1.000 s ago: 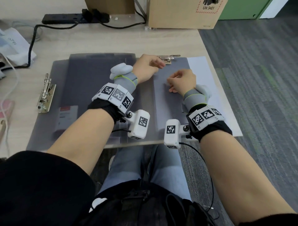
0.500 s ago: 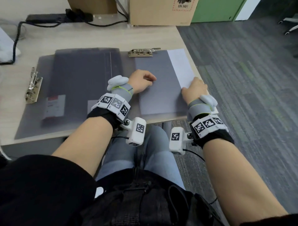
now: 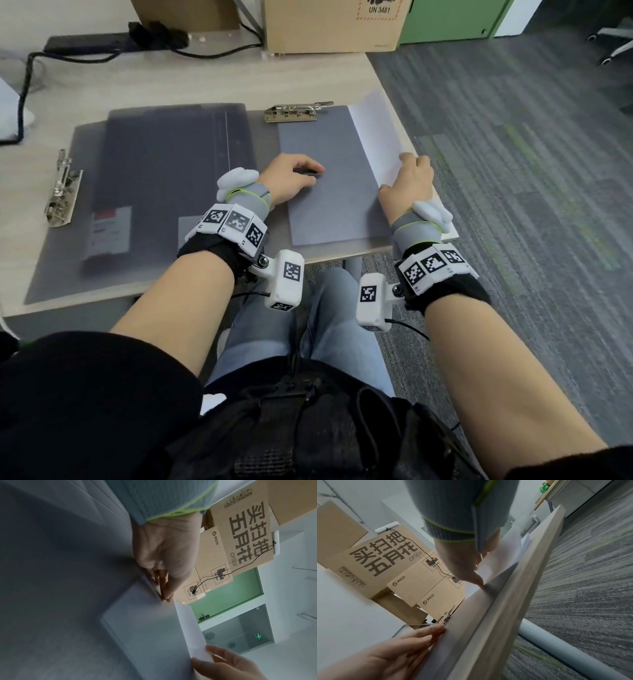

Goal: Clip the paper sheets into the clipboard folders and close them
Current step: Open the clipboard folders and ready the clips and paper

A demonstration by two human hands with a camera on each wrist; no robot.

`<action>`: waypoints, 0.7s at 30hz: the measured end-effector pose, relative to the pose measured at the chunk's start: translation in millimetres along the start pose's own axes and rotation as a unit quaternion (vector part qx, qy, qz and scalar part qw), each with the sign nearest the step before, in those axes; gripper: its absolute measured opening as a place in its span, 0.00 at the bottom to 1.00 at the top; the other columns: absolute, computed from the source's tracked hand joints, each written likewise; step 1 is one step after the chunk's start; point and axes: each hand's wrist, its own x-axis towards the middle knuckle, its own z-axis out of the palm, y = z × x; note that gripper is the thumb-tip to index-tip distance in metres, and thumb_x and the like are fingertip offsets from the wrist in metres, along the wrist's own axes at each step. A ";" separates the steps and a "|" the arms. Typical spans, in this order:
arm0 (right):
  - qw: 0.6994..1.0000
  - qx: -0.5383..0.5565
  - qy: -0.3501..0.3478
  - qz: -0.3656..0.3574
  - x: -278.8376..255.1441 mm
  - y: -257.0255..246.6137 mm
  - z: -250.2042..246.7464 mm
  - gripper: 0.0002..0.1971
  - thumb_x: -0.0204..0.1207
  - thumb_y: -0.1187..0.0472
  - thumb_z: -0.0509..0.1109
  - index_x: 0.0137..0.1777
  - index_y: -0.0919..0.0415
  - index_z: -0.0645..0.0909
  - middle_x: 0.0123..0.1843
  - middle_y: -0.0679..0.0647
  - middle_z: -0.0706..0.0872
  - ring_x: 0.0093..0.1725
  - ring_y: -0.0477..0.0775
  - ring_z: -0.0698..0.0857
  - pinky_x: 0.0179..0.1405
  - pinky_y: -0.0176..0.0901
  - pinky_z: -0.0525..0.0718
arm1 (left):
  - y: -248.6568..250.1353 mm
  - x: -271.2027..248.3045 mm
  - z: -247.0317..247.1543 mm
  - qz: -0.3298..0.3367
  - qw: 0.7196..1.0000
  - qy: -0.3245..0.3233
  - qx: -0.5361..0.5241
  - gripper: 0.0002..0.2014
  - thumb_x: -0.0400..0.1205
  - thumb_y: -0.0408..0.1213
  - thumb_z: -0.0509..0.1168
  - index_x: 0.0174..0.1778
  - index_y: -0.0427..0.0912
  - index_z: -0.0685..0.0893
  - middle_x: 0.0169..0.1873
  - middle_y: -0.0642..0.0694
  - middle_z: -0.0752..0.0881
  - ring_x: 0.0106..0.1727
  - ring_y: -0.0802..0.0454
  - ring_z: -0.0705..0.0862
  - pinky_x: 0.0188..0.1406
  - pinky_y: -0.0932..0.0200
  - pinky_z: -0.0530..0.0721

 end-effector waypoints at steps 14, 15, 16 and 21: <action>0.998 0.010 -0.016 0.059 4.9 -6.0 -5.4 0.25 0.72 0.69 0.65 0.70 0.70 0.68 0.70 0.67 0.76 0.70 0.69 0.71 0.68 0.53 0.69 | -1.5 1.3 -1.0 0.001 1.000 -0.007 -0.019 0.15 0.78 0.25 0.63 0.60 0.36 0.84 0.52 0.46 0.82 0.43 0.81 0.74 0.37 0.94 0.66; 0.998 0.013 -0.012 0.058 4.4 -5.9 -5.0 0.26 0.71 0.69 0.65 0.70 0.70 0.68 0.70 0.67 0.76 0.70 0.69 0.71 0.67 0.52 0.69 | -1.8 1.6 -1.3 0.002 1.000 -0.009 -0.021 0.15 0.79 0.25 0.63 0.60 0.36 0.84 0.52 0.46 0.82 0.41 0.84 0.74 0.36 0.94 0.66; 0.998 0.014 -0.008 0.057 4.2 -5.9 -4.6 0.26 0.71 0.69 0.65 0.71 0.69 0.68 0.70 0.66 0.76 0.70 0.68 0.71 0.67 0.52 0.69 | -1.8 1.7 -1.2 0.003 1.000 -0.011 -0.023 0.15 0.79 0.25 0.63 0.61 0.36 0.84 0.52 0.46 0.82 0.39 0.86 0.75 0.36 0.94 0.66; 0.999 0.012 0.006 0.046 2.7 -6.6 -3.9 0.27 0.70 0.70 0.65 0.71 0.69 0.69 0.69 0.66 0.76 0.69 0.68 0.71 0.66 0.53 0.71 | 0.3 -0.3 -2.4 0.004 1.000 -0.016 -0.021 0.15 0.79 0.25 0.63 0.61 0.36 0.84 0.52 0.46 0.82 0.49 0.70 0.75 0.36 0.94 0.66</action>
